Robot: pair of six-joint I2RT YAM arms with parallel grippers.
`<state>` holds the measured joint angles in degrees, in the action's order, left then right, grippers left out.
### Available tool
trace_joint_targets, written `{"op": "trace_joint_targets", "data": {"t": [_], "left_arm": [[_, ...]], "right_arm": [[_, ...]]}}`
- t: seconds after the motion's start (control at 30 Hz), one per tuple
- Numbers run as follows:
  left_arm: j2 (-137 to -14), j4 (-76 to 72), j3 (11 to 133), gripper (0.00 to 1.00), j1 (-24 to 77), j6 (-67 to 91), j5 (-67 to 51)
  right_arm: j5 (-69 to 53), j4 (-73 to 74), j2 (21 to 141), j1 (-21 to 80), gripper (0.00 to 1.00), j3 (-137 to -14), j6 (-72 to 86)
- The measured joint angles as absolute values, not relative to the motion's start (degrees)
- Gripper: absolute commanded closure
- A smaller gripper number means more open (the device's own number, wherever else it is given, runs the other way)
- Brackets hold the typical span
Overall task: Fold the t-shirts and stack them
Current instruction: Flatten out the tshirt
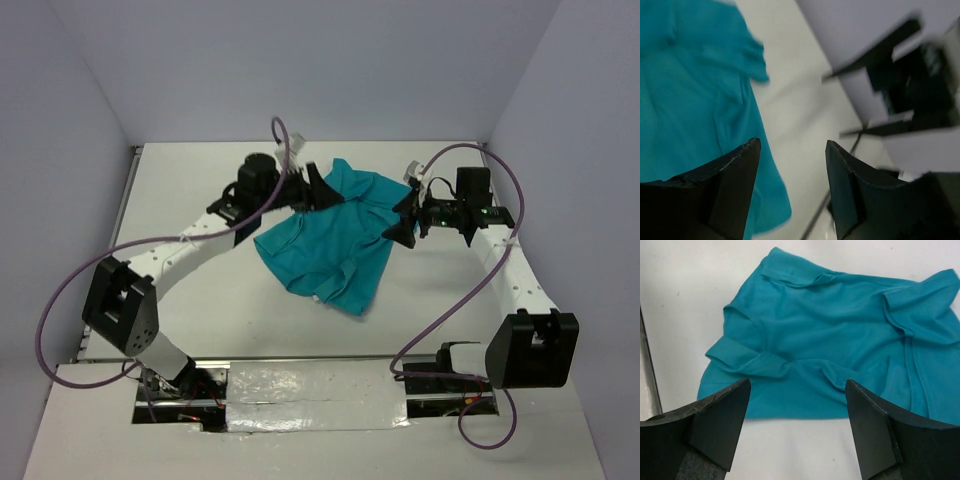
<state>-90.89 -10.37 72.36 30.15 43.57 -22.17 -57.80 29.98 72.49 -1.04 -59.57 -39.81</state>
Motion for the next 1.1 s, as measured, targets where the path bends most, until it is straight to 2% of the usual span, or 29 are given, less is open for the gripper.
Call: {"op": "trace_joint_targets", "data": {"t": [0.13,0.23,0.53,0.73,0.83,0.97,1.03,1.07,1.1], "left_arm": [[-87.7,-5.93,63.13,0.32,37.69,41.76,-22.9],[-88.9,-0.12,61.06,0.32,42.5,41.36,-21.04],[-98.19,10.07,65.34,0.32,51.09,39.0,-6.98],[-106.39,13.85,72.31,0.4,51.86,37.56,-0.73],[-109.95,15.53,76.86,0.5,52.49,36.95,2.46],[-111.46,16.73,79.81,0.71,53.45,35.86,4.6],[-111.46,16.8,80.14,0.77,53.69,35.64,5.02],[-111.46,16.91,80.12,0.9,53.78,35.38,5.28],[-111.46,16.95,79.96,0.95,53.82,35.27,5.43]], "right_arm": [[-57.23,31.66,72.05,-0.89,0.16,-59.55,-39.86],[-56.25,31.9,71.11,-0.89,0.17,-59.55,-38.81],[-54.19,32.4,67.96,-0.91,0.16,-59.44,-36.84],[-53.71,32.71,67.16,-1.08,0.16,-58.48,-36.03],[-53.54,32.75,67.07,-1.3,0.16,-58.48,-35.86],[-53.32,32.84,66.78,-1.63,0.16,-58.46,-35.86],[-53.32,32.82,66.72,-1.89,0.16,-58.46,-35.83],[-53.3,32.82,66.7,-2.04,0.16,-58.43,-35.79],[-53.3,32.8,66.65,-2.15,0.16,-58.37,-35.62]]}}
